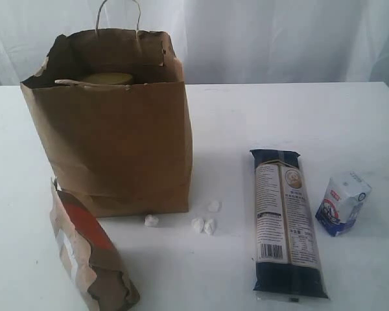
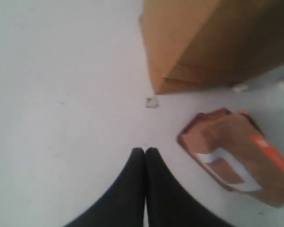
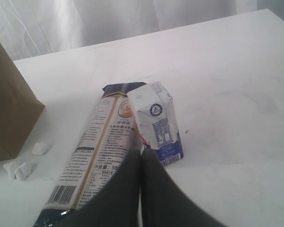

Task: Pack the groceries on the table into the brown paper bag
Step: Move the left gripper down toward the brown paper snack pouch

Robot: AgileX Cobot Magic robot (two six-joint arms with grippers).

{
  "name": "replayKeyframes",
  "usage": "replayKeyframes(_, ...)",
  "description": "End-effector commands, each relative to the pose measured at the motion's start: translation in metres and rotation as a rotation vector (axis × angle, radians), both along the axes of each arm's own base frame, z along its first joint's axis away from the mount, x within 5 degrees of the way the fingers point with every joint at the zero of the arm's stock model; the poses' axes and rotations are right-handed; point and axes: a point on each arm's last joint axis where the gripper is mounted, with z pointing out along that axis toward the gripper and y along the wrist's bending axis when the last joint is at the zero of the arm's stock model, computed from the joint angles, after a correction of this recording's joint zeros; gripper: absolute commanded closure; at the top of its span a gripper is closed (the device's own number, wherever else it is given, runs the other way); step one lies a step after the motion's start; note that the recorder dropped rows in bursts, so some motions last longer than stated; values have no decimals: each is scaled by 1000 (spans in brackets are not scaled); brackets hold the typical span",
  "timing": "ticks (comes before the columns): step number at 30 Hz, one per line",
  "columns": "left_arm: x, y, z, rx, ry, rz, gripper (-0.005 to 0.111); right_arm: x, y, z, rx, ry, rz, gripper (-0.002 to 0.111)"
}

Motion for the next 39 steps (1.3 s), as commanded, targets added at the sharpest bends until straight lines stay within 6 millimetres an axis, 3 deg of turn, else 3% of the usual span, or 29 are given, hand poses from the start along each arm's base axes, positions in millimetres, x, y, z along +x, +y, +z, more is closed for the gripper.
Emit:
replayKeyframes(1,-11,-24,-16,-262,94,-112,107,0,0,-1,-13,-10,6,108)
replayKeyframes(10,-30,-57,-59,-373,9,-129,107,0,0,-1,-13,-10,6,108)
replayKeyframes(17,-16,-86,-69,-408,-51,-140,107,0,0,-1,-13,-10,6,108)
replayKeyframes(22,-2,-99,-84,-326,-35,-173,107,0,0,-1,-13,-10,6,108)
replayKeyframes(31,23,-105,-33,-294,-285,-219,107,0,0,-1,-13,-10,6,108)
replayKeyframes(34,14,-104,-33,-251,-208,-269,107,0,0,-1,-13,-10,6,108)
replayKeyframes(39,-4,-99,-41,-55,-142,-533,107,0,0,-1,-13,-10,6,108)
